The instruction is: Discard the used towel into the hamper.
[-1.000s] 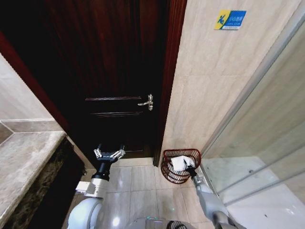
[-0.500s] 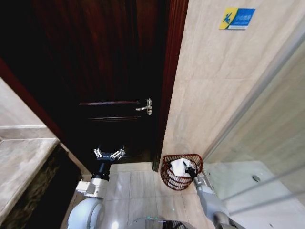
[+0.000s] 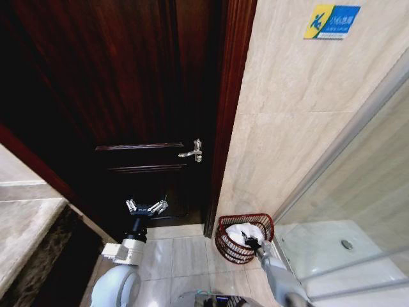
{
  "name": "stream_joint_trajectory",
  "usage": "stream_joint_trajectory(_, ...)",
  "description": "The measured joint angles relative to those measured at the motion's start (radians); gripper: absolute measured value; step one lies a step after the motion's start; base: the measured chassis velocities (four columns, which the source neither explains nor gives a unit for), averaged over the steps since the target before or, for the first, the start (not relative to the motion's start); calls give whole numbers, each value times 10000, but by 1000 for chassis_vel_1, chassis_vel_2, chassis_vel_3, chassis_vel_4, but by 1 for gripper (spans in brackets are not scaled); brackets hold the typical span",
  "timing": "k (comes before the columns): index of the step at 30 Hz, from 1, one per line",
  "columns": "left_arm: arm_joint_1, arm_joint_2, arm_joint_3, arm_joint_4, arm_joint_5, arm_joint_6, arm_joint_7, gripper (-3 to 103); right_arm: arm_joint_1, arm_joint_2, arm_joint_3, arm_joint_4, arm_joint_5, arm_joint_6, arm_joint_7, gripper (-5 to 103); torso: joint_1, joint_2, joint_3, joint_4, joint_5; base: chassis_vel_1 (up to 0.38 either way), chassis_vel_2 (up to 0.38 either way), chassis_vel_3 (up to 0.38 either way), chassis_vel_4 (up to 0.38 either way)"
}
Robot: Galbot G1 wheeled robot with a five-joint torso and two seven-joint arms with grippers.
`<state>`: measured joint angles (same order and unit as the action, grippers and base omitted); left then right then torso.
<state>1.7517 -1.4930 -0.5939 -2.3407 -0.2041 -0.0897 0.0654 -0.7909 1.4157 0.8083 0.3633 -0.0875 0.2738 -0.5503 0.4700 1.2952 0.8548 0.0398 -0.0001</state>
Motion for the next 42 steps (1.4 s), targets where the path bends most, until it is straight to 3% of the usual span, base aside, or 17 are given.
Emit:
stream_joint_trajectory(6, -4, 0, 0, 0, 0, 0, 0, 100, 691, 63, 105, -515, -462, -787, 487, 4, 10, -2, 2, -1, 0, 0, 0, 0, 0)
stream_joint_trajectory(12, -3, 0, 0, 0, 0, 0, 0, 100, 1038, 79, -552, -907, -718, -1376, 1224, 3, 11, -2, 3, -1, 3, 0, 0, 0, 0)
stream_joint_trajectory(18, -3, 0, 0, 0, 0, 0, 0, 100, 1064, 55, -616, -947, -797, -1343, 1220, 28, 10, -2, 3, -3, 0, 0, 0, 0, 0)
stream_joint_trajectory(20, -3, 0, 0, 0, 0, 0, 0, 100, 1050, 60, -610, -947, -800, -1334, 1230, 28, 10, -2, 3, -3, 0, 0, 0, 0, 0)
stream_joint_trajectory(24, -3, 0, 0, 0, 0, 0, 0, 100, 1001, 65, -559, -920, -938, -1265, 1291, 50, 10, -2, 3, -2, 0, 0, 0, 0, 0)
stream_joint_trajectory(25, -3, 0, 0, 0, 0, 0, 0, 100, 1001, 65, -559, -920, -938, -1265, 1291, 50, 10, -2, 3, -2, 0, 0, 0, 0, 0)
stream_joint_trajectory(27, -3, 0, 1, 0, 0, 0, 0, 100, 979, 52, -529, -914, -1029, -1234, 1328, 61, 10, -2, 3, -2, 1, 0, 0, 0, 0)
stream_joint_trajectory(29, -3, 0, 0, 0, 0, 0, 0, 100, 970, 41, -515, -911, -1045, -1227, 1345, 61, 10, -2, 2, -2, 0, 0, 0, 0, 0)
stream_joint_trajectory(33, -3, 0, 1, 0, 0, 0, 0, 100, 949, -14, -453, -915, -1349, -1160, 1482, 83, 10, -2, 2, -2, 0, 0, 0, 0, 0)
stream_joint_trajectory(34, -3, 0, 1, 0, 0, 0, 0, 100, 949, -14, -453, -915, -1349, -1160, 1482, 83, 10, -2, 2, -2, 0, 0, 0, 0, 0)
stream_joint_trajectory(38, -3, 0, 0, 0, 0, 0, 0, 100, 996, -64, -258, -956, -2591, -1240, 2528, 97, 9, -3, 2, -2, 0, 0, 0, 0, 0)
stream_joint_trajectory(42, -3, 0, 0, 0, 0, 0, 0, 100, 1061, -119, -104, -1003, -3392, -1400, 3251, 100, 10, -3, 2, -2, 0, 0, 0, 0, 0)
